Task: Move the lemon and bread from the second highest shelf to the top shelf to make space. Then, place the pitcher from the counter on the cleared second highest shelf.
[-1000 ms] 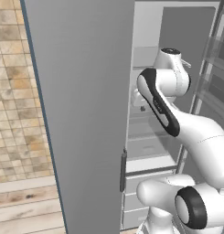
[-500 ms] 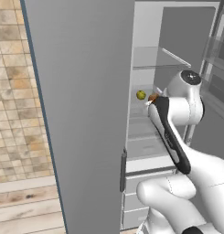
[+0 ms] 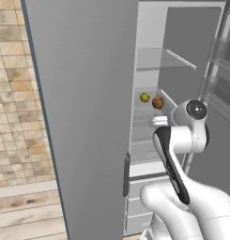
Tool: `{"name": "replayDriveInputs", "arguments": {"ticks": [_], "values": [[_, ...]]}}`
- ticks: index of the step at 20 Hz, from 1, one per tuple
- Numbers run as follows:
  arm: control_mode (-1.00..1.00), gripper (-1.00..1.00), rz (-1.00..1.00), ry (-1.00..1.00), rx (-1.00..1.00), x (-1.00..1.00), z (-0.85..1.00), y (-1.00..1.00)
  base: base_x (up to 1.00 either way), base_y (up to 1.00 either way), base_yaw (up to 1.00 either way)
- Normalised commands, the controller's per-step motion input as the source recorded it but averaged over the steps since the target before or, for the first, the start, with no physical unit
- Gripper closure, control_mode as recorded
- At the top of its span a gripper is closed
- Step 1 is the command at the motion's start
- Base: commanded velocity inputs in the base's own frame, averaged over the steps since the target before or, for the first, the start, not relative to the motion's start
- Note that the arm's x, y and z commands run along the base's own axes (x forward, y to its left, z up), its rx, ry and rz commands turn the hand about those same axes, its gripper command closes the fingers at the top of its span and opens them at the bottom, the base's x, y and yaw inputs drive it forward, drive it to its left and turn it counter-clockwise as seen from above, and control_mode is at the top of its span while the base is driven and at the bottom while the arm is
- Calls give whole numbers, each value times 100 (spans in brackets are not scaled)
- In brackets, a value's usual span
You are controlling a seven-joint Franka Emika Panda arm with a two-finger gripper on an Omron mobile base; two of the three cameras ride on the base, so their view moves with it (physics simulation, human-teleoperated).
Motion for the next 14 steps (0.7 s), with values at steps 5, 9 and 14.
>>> {"name": "replayDriveInputs", "arguments": {"ticks": [5, 9, 14], "values": [[-100, -100, -17, 0, 0, 10, 0, -28, 0, 0, 0], [-100, -100, -12, 0, 0, 24, 0, -23, 0, 0, 0], [-100, -100, -2, 0, 0, 32, 0, -8, 0, 0, 0]]}}
